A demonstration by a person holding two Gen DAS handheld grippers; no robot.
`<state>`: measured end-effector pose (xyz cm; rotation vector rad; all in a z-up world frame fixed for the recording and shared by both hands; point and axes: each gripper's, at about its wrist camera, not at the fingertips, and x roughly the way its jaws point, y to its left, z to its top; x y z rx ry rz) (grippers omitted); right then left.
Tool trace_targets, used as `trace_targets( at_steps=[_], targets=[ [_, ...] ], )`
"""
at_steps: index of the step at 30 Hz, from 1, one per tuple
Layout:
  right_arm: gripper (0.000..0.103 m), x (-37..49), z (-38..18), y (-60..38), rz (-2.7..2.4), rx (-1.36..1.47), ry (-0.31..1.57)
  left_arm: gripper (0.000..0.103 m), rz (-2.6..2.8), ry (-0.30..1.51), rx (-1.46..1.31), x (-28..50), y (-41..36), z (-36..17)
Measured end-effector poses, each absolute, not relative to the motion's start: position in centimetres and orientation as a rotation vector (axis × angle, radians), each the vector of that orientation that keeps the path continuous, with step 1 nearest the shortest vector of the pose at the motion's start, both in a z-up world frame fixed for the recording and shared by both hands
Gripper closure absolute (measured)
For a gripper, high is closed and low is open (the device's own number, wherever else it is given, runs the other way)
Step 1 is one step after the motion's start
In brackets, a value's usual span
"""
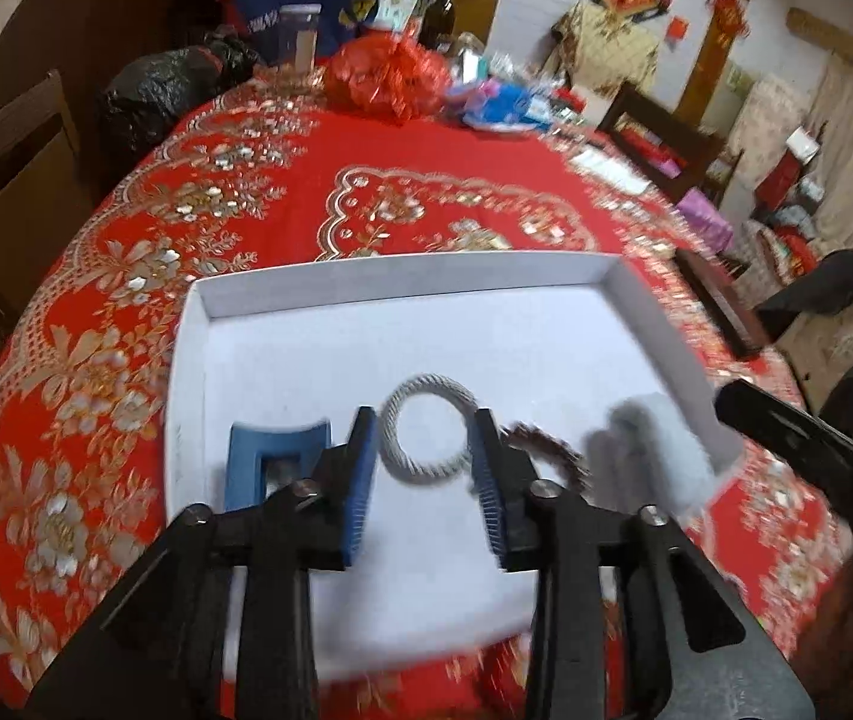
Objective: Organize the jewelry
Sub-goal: 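Open both tools to drop the bracelets into the box, then move both tools toward the gold watch and green bead bracelet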
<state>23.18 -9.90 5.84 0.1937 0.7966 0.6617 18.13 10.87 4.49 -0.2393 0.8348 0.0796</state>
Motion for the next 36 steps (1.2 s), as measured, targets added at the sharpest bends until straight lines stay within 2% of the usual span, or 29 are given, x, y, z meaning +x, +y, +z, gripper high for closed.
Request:
trace_targets(
  at_steps=[2, 12, 16, 26, 36],
  targets=[
    [0.085, 22.3, 6.2, -11.5, 0.635, 0.209, 0.779, 0.058, 0.036, 0.812, -0.220, 15.7, 10.1, 5.1],
    [0.085, 14.6, 3.6, -20.1, 0.459, 0.280, 0.802, 0.058, -0.213, 0.874, -0.084, 7.0, 4.3, 0.8],
    [0.064, 10.8, 2.0, -21.7, 0.409, 0.216, 0.803, 0.058, -0.242, 0.896, -0.129, 5.5, 3.2, -0.3],
    [0.064, 8.3, -1.9, -24.1, 0.376, 0.194, 0.869, 0.057, -0.188, 0.946, -0.173, 4.9, 1.6, -1.3],
    [0.063, 8.5, -2.3, -24.2, 0.390, 0.194, 0.882, 0.047, -0.186, 0.910, -0.104, 7.3, 0.7, -1.6]
  ],
)
